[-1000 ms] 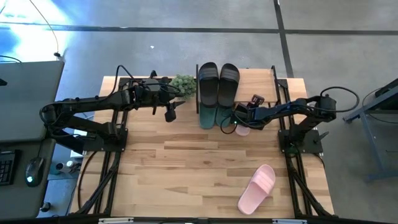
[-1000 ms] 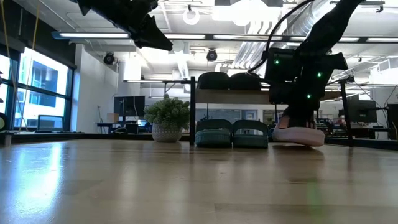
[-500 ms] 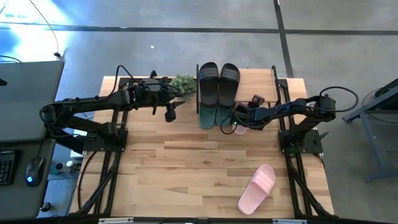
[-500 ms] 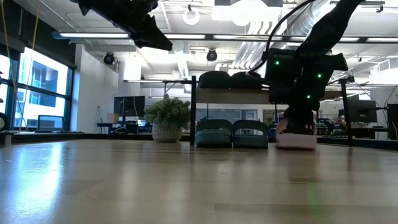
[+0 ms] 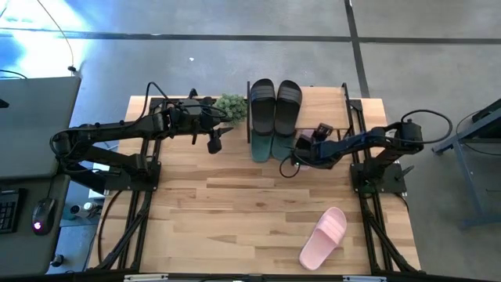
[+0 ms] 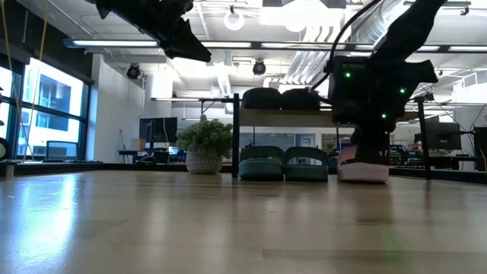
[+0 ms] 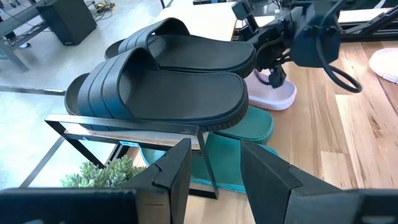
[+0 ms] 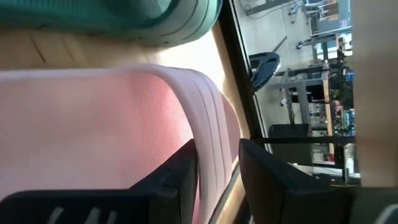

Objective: Pick and place slides into the shelf
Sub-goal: Put the left pink slide under the shelf

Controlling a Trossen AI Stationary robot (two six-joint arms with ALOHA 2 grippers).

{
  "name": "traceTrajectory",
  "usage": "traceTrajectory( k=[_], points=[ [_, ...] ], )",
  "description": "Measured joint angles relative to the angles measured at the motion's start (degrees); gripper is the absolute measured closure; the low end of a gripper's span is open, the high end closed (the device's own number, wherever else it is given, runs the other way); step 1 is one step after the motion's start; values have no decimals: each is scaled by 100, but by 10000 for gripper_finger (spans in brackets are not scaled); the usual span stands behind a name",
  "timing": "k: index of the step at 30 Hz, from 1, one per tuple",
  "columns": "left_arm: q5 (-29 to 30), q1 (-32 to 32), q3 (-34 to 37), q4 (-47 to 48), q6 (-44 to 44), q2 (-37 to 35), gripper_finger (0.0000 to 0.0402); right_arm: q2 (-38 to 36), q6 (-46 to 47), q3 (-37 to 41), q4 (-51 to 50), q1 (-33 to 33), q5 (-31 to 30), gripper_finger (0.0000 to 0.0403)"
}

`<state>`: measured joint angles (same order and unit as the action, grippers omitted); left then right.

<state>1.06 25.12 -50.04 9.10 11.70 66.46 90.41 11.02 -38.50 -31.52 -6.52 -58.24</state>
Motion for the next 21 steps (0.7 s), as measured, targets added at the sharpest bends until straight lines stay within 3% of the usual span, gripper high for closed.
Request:
traceTrajectory(
  k=[12, 21],
  points=[
    [0, -1, 0, 2, 0, 0, 279, -56, 992, 0, -999, 512, 120, 297],
    [0, -1, 0, 0, 0, 0, 279, -1026, 2094, 0, -1688, 1120, 281, 301]
  ],
)
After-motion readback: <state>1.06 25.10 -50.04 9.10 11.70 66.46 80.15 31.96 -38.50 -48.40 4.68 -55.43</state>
